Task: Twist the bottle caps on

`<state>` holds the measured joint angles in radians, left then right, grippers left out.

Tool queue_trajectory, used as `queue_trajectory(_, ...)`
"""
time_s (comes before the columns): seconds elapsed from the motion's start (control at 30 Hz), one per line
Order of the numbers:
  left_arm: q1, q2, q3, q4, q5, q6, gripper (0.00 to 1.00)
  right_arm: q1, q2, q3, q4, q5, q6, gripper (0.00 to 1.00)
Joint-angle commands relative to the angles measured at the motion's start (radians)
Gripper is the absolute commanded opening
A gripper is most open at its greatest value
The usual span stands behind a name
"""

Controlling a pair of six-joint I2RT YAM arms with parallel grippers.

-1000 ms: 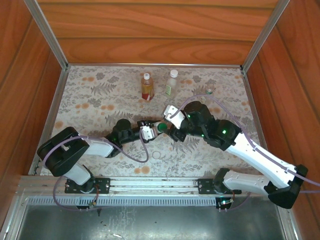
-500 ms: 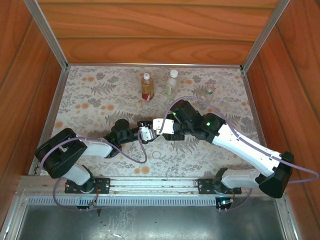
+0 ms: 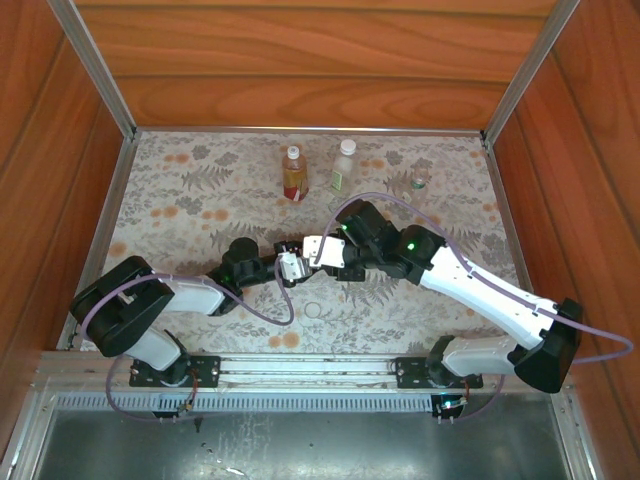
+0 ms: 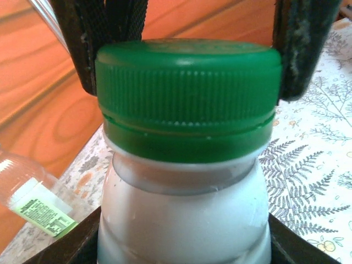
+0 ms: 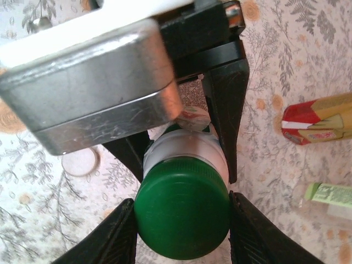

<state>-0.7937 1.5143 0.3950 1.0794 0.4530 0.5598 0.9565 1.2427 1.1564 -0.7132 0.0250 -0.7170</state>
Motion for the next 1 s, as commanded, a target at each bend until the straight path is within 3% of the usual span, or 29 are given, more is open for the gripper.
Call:
queue_trajectory(0.0,0.004,-0.014,-0.002,0.018,-0.002,0.005,0.50,0.009,-0.022,-0.008,0.093,-0.024,0.270,0.07)
queue_trajectory(0.17,0.005,-0.012,-0.004,0.019,0.001,0.003,0.50,0.008,-0.050,-0.044,0.076,-0.026,0.264,0.20)
queue_trajectory(0.23,0.008,-0.015,-0.008,0.019,0.004,-0.003,0.50,0.008,-0.072,-0.053,0.064,-0.023,0.233,0.33)
queue_trajectory(0.33,0.035,-0.023,-0.004,0.019,0.058,-0.093,0.50,0.008,-0.128,-0.092,0.093,-0.034,0.174,0.63)
queue_trajectory(0.43,0.085,-0.039,0.011,0.018,0.199,-0.239,0.50,-0.007,-0.225,-0.216,0.265,-0.082,0.179,0.73)
queue_trajectory(0.57,0.103,-0.048,0.015,0.018,0.317,-0.282,0.51,-0.046,-0.303,-0.354,0.516,-0.220,0.259,0.74)
queue_trajectory(0.7,0.107,-0.054,0.027,0.017,0.392,-0.308,0.51,-0.068,-0.294,-0.422,0.698,-0.255,0.363,0.72)
queue_trajectory(0.97,0.108,-0.044,0.039,0.017,0.400,-0.310,0.51,-0.089,-0.220,-0.409,0.754,-0.294,0.419,0.57)
